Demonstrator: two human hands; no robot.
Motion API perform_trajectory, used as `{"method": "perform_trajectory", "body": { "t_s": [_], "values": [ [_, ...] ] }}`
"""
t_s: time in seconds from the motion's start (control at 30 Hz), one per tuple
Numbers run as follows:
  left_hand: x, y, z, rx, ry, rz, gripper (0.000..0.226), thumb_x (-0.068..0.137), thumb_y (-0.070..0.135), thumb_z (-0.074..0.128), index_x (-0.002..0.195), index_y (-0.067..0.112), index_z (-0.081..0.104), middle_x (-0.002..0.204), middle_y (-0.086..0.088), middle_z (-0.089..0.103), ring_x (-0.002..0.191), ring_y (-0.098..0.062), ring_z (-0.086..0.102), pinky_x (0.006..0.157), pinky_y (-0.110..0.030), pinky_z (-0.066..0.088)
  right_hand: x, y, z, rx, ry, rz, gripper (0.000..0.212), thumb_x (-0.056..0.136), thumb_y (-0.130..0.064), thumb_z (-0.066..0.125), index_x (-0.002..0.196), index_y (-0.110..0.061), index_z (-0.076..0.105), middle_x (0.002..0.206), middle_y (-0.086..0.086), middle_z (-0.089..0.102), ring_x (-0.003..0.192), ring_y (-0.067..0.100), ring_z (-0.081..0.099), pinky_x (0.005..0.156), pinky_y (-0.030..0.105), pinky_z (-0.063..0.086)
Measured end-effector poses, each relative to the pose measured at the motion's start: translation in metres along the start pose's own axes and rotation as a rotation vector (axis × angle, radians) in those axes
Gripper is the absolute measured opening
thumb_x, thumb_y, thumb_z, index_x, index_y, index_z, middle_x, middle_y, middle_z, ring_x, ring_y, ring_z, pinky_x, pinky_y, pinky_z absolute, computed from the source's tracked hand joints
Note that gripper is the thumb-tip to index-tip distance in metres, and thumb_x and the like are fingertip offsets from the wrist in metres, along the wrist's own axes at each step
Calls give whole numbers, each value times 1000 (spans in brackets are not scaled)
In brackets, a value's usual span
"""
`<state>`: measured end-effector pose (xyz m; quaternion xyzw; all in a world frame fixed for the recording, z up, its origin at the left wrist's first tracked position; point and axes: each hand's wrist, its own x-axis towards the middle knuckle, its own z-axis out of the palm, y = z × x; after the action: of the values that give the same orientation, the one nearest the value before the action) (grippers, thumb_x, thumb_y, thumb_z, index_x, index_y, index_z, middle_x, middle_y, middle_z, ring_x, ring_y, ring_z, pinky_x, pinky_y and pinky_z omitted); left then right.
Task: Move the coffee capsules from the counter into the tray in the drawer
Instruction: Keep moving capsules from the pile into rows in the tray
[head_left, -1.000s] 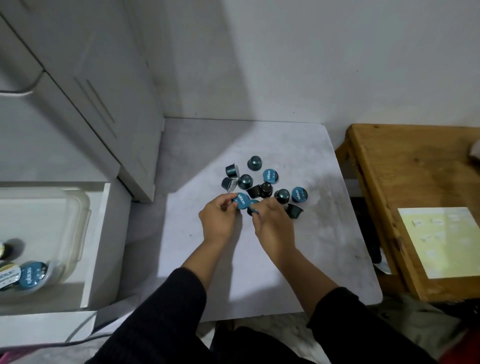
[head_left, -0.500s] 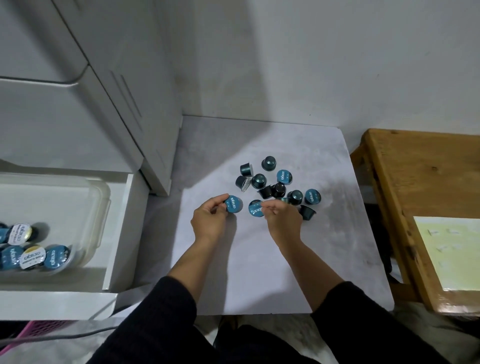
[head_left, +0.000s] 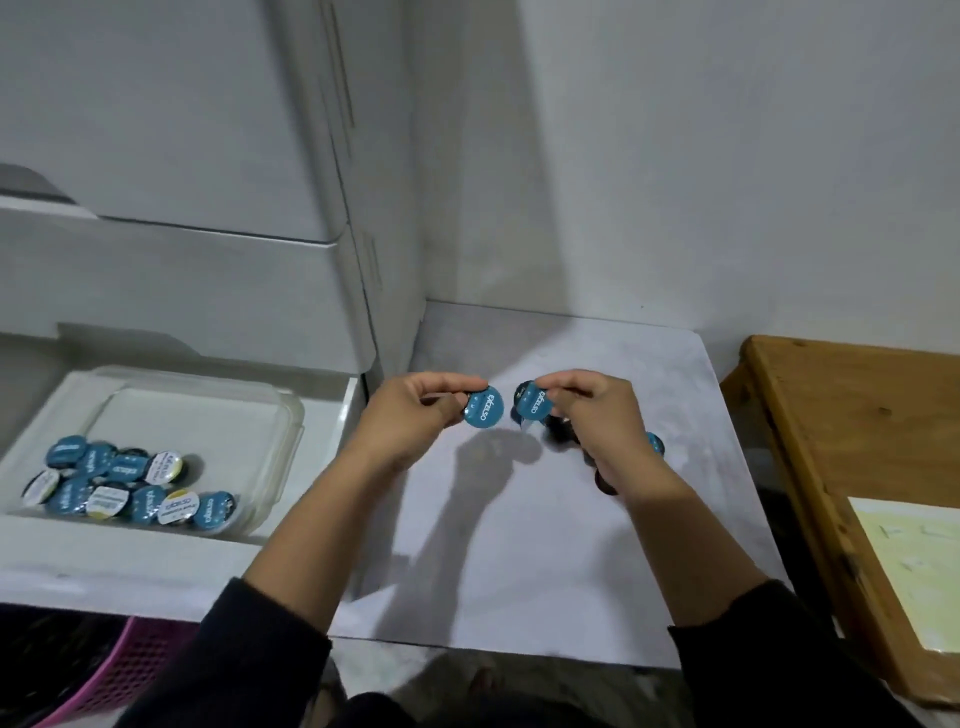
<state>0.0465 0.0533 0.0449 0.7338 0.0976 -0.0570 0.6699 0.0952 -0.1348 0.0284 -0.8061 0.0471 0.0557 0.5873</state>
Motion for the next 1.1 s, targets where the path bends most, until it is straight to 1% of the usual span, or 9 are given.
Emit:
{"method": "perform_trajectory", "body": {
  "t_s": [0.07,0.2,0.33,0.47,0.7,0.87,0.93,1.0,1.1],
  "values": [
    [-12,15,-28,44,-45,38,27,88,0,55,90,21,71,71,11,72,64,3,63,67,-10,49,-7,-23,5,-11,-87,-66,27,83,0,58,78,-21,73,76,5,69,60,11,56,57,20,45],
    [-36,32,-94,187,-78,75,27,86,1,59,86,24,74,89,3,76,85,-11,68,82,-22,54,-26,-61,32,-56,-331,-140,32,85,1,58,72,-26,70,72,-5,67,63,5,61,58,8,46],
    [-43,23,-166,339,-104,28,29,85,6,61,85,31,76,93,3,76,93,-12,69,89,-28,52,-45,-78,89,-122,-506,-194,24,85,1,59,81,-18,73,73,-8,68,62,-5,61,64,9,48],
    [-38,2,-226,423,-158,-41,24,85,6,62,87,26,76,93,7,75,91,-8,69,89,-25,51,-54,-82,162,-184,-615,-199,20,83,2,59,87,-12,74,74,-9,67,70,1,61,73,12,52],
    [-3,-41,-296,425,-224,-111,20,85,2,62,89,18,74,79,9,73,79,-6,65,72,-6,50,-44,-90,263,-348,-601,-127,19,85,-2,60,85,-15,74,73,-13,65,69,0,58,57,3,43],
    [23,-57,-315,494,-347,-112,20,86,2,59,102,6,70,96,-5,70,75,5,64,65,-1,46,-35,-83,296,-457,-501,-28,16,86,-7,61,82,-16,74,82,-7,67,81,5,61,62,10,42],
    [28,-65,-315,526,-404,-114,19,86,5,61,101,10,71,101,-5,71,83,0,66,67,-2,47,-34,-78,301,-501,-471,-21,16,85,-6,62,82,-15,74,82,-6,67,80,5,61,62,9,42],
    [33,-73,-316,574,-448,-123,16,85,11,63,95,18,73,102,-3,73,94,-12,67,77,-12,51,-35,-74,307,-542,-465,-12,17,86,-6,61,82,-16,74,82,-6,68,78,3,60,62,8,42],
    [38,-82,-316,612,-477,-141,17,86,13,62,92,23,74,90,0,73,74,-6,64,62,-11,49,-34,-67,312,-601,-477,-21,22,85,-4,60,79,-19,75,83,-4,70,79,4,62,68,12,46]
  ]
}}
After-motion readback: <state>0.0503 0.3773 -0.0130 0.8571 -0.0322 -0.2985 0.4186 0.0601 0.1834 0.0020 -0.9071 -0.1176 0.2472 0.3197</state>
